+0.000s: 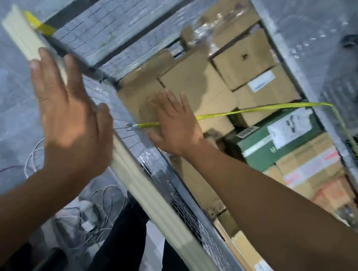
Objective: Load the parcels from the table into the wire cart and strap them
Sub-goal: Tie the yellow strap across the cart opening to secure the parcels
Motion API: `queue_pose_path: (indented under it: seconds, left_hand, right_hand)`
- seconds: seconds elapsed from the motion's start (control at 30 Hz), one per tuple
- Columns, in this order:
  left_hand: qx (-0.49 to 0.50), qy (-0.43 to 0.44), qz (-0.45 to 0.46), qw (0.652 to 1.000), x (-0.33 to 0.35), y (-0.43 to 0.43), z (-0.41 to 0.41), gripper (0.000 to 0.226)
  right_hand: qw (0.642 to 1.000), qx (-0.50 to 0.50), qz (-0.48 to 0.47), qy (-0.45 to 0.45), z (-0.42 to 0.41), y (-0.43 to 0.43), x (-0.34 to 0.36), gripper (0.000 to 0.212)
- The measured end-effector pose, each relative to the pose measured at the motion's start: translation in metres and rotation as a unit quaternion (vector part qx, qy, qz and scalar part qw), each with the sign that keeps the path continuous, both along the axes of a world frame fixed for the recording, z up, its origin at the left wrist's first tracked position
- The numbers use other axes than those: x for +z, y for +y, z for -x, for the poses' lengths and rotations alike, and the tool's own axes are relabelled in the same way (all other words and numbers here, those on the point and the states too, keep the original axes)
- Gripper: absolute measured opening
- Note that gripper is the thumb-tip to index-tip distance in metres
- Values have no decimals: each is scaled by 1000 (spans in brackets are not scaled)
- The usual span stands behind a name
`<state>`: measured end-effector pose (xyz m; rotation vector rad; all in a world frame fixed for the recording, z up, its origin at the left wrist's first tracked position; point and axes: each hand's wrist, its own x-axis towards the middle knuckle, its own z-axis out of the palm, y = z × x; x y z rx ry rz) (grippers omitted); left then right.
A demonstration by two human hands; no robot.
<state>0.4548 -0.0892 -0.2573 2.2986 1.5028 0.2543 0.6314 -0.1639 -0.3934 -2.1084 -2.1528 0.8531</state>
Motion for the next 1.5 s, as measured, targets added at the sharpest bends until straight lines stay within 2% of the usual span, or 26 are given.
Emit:
queue_pose_path:
  seconds: [0.07,0.13,0.27,0.43,0.5,0.57,0.63,0.73,0.83,0.9,1.0,1.1,1.17,1.23,1.37,1.4,1.43,1.5]
  left_hand:
    - [14,19,21,999,1,0,0,76]
    - [23,40,40,998,8,-2,-2,76]
    - [-16,116,34,993,29,-3,-6,79]
    - [-202,159,34,966,62,-26,-104,67]
    - [-278,115,37,953,76,-55,-155,62]
    - [-328,37,76,941,85,-87,-205,53]
    - [-388,-18,68,919,93,-119,-256,43]
    - [-480,-39,37,876,104,-171,-335,41]
    - [-540,-20,20,841,109,-221,-411,41]
    - [-563,1,9,826,108,-248,-453,44]
    - [-568,80,17,819,97,-272,-507,52]
    - [-542,180,114,813,81,-286,-546,63]
    - [-525,256,180,792,72,-299,-564,69]
    - [-491,282,240,789,63,-313,-576,60]
    - [-391,181,371,822,57,-325,-587,12]
    - [-355,132,410,830,59,-325,-587,9]
    - [-310,77,462,827,62,-326,-588,16]
    - [-213,-46,591,776,76,-326,-583,15]
  right_hand:
    - [998,-68,-9,-5,-18,-20,25,78]
    - [991,-122,10,-52,-40,-46,53,78]
    - [958,-273,16,-83,-89,-116,117,76]
    - [881,-457,26,-119,-151,-221,182,73]
    - [842,-522,19,-138,-170,-263,204,71]
    - [795,-588,-27,-147,-186,-304,220,67]
    - [750,-643,-59,-146,-205,-341,230,63]
    - [718,-675,-58,-158,-240,-391,231,63]
    - [722,-670,-54,-164,-287,-434,222,64]
    - [744,-649,-21,-159,-317,-453,208,66]
    - [776,-602,51,-181,-337,-463,178,73]
    - [762,-611,28,-213,-338,-461,151,77]
    - [755,-616,5,-224,-337,-460,142,76]
    - [758,-611,-1,-226,-336,-464,139,75]
    - [767,-609,16,-202,-335,-464,146,80]
    - [768,-610,19,-197,-334,-464,147,80]
    - [768,-611,20,-192,-334,-464,147,80]
    - [770,-612,28,-177,-334,-467,148,80]
